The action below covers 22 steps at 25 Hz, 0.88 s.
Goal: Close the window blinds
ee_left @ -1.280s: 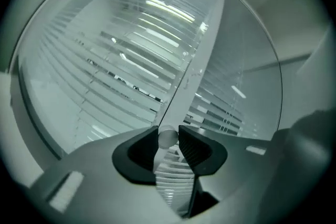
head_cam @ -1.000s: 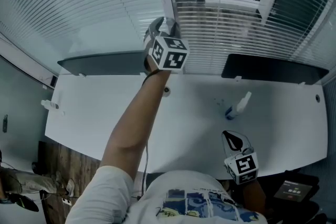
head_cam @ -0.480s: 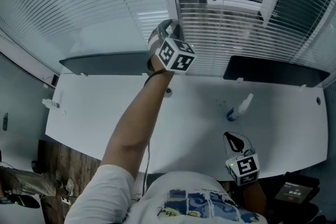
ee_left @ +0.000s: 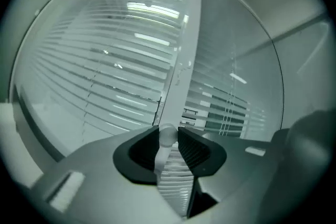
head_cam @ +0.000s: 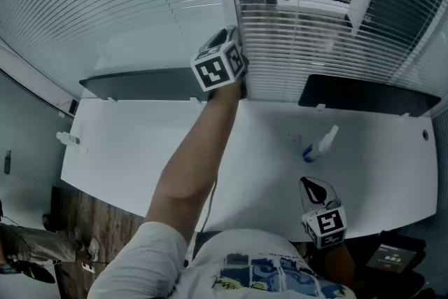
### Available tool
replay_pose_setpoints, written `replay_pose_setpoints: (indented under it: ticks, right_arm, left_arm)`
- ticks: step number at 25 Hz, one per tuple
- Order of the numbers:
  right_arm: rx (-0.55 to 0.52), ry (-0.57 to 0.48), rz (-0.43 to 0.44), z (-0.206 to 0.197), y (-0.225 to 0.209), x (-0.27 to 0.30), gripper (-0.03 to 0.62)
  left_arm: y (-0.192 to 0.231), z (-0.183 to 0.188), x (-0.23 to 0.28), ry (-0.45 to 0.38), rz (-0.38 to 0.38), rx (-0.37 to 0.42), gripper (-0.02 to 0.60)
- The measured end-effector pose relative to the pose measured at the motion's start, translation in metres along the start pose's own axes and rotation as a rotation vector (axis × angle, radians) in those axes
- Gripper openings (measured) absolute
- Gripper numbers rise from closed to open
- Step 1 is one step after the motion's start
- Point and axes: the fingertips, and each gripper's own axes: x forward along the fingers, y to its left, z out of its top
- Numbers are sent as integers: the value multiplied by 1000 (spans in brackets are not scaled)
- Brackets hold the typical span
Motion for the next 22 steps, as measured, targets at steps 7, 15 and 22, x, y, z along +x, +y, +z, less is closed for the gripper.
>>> replay_pose_setpoints:
  ticks: [7,15,22]
  right_arm:
    - [-13,-14,3,3,2,1,3]
    - [-9,-1,4,2,1,1,3]
    - [-13,-16,3,3,1,2,3]
  left_arm:
    - [5,-3,-1,-48,-97,-412,120]
    - [11,-6,0,-85,-155,-666,120]
    - [5,-5,-1,-14,-83,-244,142]
